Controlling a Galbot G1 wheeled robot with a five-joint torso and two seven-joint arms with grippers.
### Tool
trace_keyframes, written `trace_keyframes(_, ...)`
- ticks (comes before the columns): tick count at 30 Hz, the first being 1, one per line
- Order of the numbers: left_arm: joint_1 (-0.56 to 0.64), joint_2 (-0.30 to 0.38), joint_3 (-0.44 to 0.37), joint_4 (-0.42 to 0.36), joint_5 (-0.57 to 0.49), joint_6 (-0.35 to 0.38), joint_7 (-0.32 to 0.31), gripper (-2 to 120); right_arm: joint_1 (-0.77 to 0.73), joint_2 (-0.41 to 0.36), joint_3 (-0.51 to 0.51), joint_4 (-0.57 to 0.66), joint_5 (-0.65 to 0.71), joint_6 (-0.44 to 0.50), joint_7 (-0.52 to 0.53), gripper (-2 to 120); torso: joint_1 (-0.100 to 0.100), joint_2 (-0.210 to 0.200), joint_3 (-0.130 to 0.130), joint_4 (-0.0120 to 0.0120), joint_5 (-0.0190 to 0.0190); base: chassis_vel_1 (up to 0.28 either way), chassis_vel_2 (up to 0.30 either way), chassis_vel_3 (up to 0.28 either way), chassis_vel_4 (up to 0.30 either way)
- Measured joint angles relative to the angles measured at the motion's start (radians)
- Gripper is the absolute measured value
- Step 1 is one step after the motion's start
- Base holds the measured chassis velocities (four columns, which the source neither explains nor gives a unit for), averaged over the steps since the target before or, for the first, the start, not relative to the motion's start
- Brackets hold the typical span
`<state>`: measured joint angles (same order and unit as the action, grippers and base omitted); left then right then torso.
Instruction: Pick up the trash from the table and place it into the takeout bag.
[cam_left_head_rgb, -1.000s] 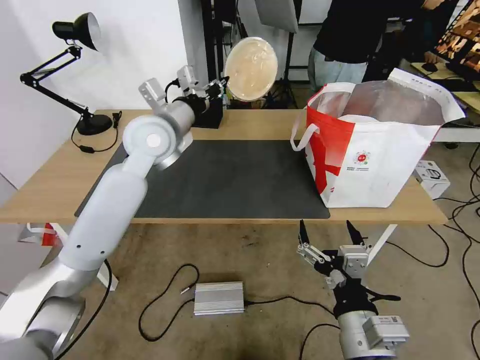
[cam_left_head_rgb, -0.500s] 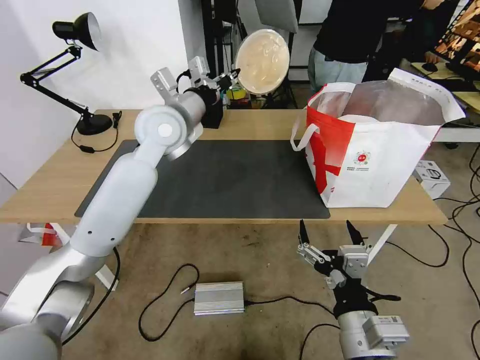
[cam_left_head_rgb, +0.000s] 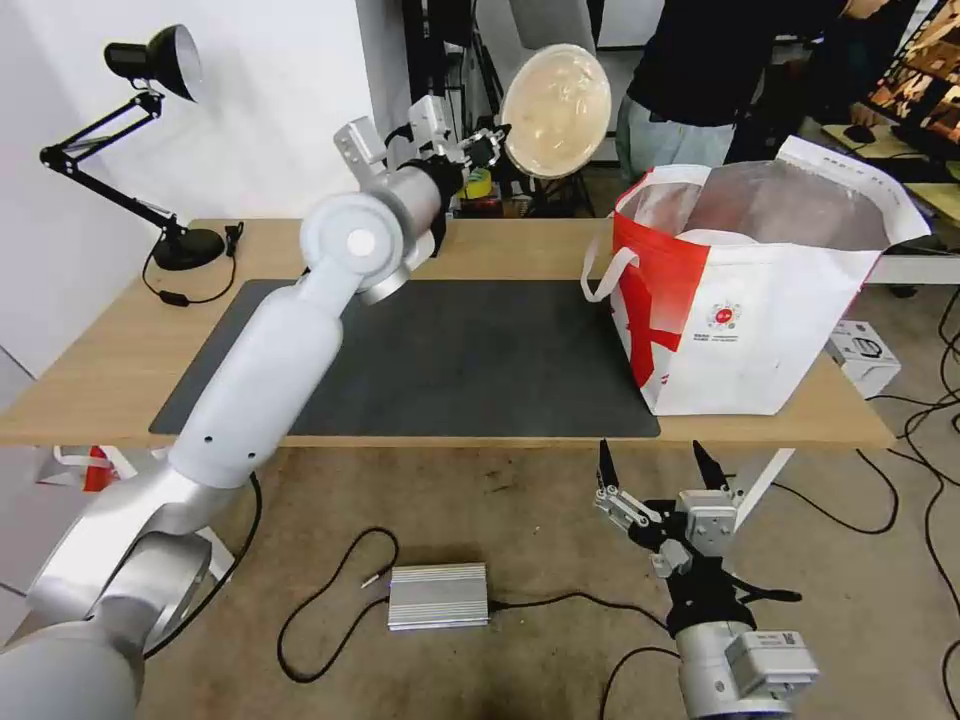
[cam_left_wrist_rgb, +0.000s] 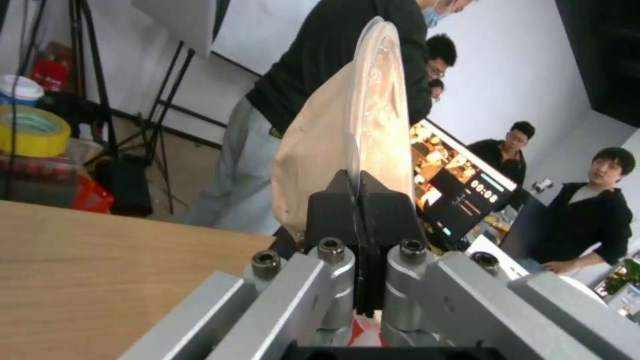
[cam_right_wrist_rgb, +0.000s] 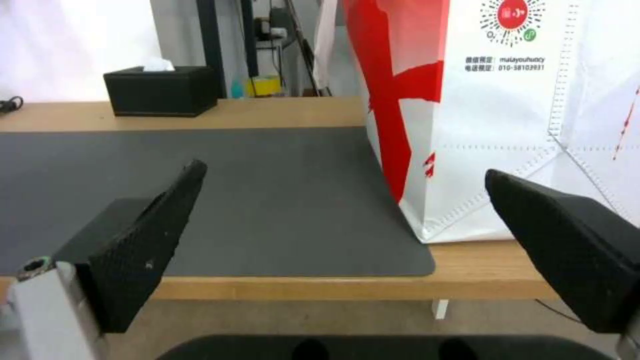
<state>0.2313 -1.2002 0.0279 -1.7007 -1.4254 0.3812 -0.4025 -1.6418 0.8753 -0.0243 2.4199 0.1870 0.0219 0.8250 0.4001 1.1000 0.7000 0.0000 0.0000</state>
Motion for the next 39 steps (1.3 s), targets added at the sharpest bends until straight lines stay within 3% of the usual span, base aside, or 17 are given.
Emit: trace_keyframes(39, -0.109, -0.130, 0.113, 0.104, 0.004, -0.001, -0.001, 0, 0.000, 0.000, 0.000, 0.000, 0.000, 0.000, 0.000, 100, 0.000, 0.000, 0.000, 0.0000, 0.0001, 0.000, 0.000, 0.000, 0.000)
